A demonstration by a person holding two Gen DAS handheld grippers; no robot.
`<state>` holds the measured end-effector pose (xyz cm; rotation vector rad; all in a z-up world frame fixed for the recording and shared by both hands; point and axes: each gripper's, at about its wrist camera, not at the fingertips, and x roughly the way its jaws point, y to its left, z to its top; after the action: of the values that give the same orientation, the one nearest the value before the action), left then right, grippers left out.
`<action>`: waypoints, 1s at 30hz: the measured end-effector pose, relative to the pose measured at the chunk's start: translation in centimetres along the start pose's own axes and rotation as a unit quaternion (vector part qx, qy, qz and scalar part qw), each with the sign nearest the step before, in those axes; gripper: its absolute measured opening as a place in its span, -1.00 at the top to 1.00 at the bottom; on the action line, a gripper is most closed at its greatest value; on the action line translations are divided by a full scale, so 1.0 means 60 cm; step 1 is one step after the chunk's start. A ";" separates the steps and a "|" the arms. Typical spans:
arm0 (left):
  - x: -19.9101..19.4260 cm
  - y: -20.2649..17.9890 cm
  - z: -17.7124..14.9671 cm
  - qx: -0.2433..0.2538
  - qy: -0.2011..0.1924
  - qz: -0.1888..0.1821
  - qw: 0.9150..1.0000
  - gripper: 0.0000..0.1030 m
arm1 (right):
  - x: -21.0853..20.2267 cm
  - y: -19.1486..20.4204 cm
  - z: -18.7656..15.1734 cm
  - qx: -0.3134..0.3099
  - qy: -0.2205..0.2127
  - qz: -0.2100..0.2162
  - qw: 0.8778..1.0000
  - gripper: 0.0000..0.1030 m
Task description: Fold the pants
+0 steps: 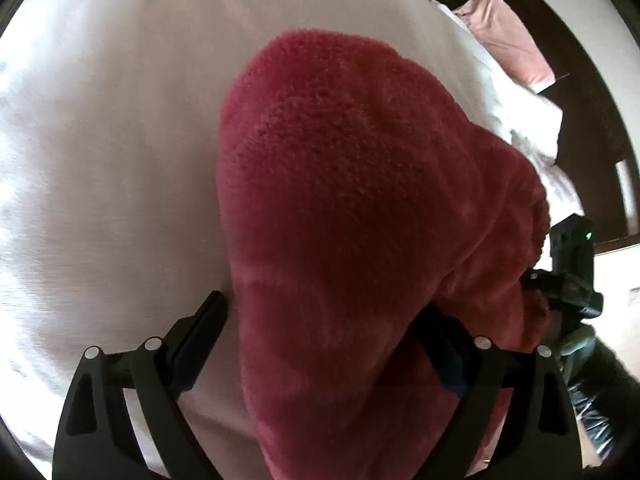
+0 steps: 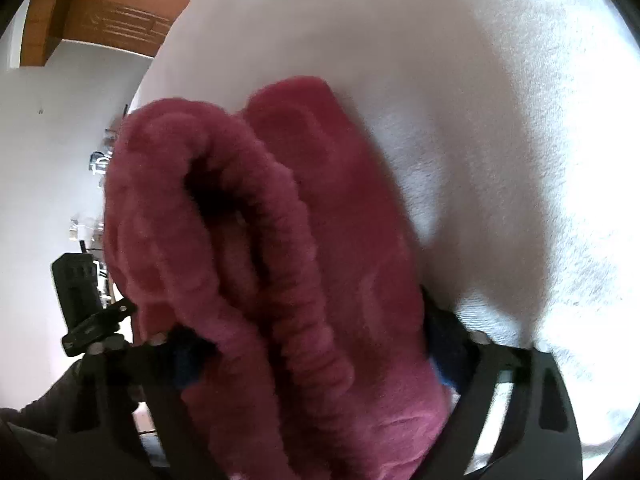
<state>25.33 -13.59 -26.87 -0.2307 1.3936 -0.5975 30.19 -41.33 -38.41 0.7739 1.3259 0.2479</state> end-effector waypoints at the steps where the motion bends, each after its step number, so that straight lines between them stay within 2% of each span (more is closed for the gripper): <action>1: 0.002 0.001 0.000 -0.005 0.003 -0.012 1.000 -0.61 | -0.003 0.010 -0.006 -0.001 -0.002 -0.003 1.000 -0.50; 3: 0.002 -0.002 0.003 -0.011 0.010 -0.035 0.999 -0.36 | -0.010 0.024 -0.011 -0.003 -0.005 -0.010 1.000 -0.35; 5: -0.001 -0.009 0.006 -0.008 0.013 -0.038 0.999 -0.23 | -0.021 0.033 -0.016 -0.005 -0.008 -0.019 1.000 -0.22; 9: -0.011 -0.018 0.010 -0.007 0.016 -0.041 0.999 0.04 | -0.037 0.052 -0.023 -0.012 -0.017 -0.037 0.999 -0.10; 18: -0.042 -0.043 0.013 0.011 0.004 -0.034 0.999 0.21 | -0.065 0.097 -0.043 -0.020 -0.041 -0.050 0.998 0.00; 30: -0.092 -0.107 0.038 0.077 -0.045 -0.014 0.996 0.22 | -0.149 0.091 -0.075 -0.016 -0.092 -0.033 0.995 0.00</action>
<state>25.54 -16.49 -18.59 -0.1519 1.2525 -0.7073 25.10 -40.86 -28.24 0.7067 1.1684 0.1419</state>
